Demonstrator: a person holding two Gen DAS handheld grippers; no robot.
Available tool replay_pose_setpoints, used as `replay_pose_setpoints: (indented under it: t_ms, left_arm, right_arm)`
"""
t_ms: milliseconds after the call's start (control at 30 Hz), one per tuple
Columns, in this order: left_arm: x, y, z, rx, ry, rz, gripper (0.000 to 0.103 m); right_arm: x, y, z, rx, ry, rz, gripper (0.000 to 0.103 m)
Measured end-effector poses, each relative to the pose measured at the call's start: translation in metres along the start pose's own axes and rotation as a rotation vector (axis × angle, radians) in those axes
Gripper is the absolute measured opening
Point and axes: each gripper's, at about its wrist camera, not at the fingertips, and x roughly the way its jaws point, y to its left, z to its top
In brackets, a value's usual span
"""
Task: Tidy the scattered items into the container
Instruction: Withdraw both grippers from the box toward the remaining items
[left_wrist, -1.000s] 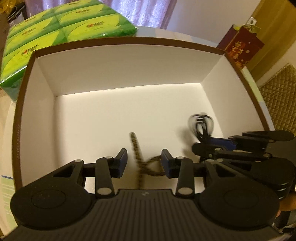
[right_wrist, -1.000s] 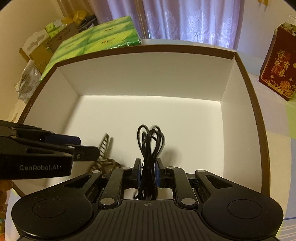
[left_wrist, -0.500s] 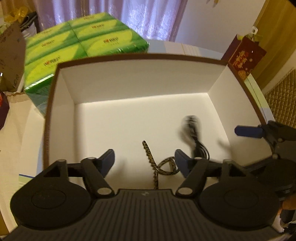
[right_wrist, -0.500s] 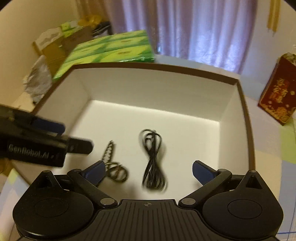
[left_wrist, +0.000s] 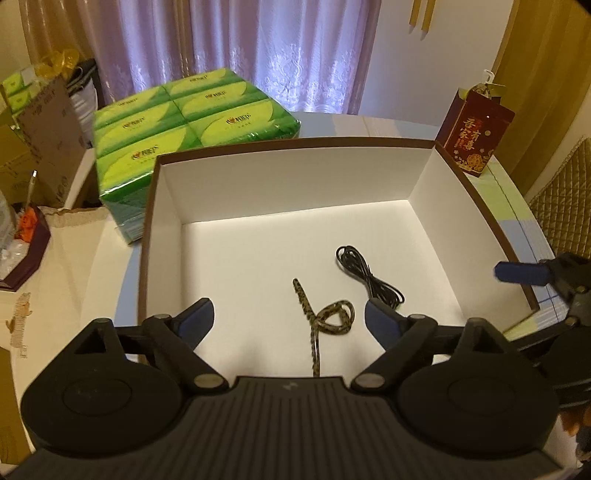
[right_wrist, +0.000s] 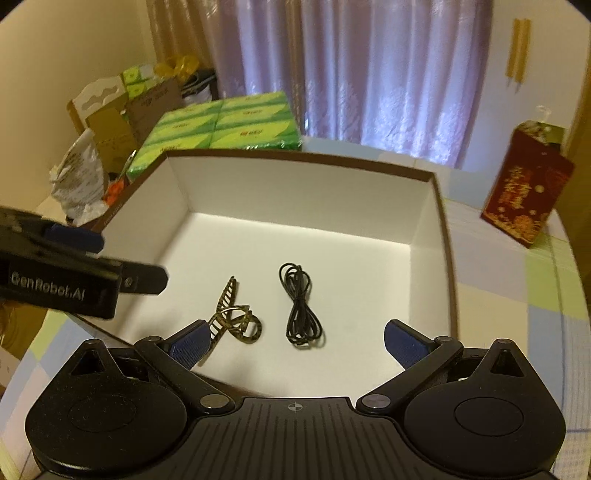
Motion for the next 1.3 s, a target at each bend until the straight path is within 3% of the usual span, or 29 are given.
replay_pose_setpoints:
  t_ms: [600, 1300]
  left_arm:
    - [-0.059, -0.032, -0.051, -0.024, -0.033, 0.046, 0.092]
    - [-0.095, -0.046, -0.102, -0.06, -0.05, 0.081, 0.092]
  right_arm:
    - [-0.066, -0.008, -0.035, 0.012, -0.06, -0.004, 0.103]
    - [-0.101, -0.013, -0.072, 0.03, -0.081, 0.074, 0.103]
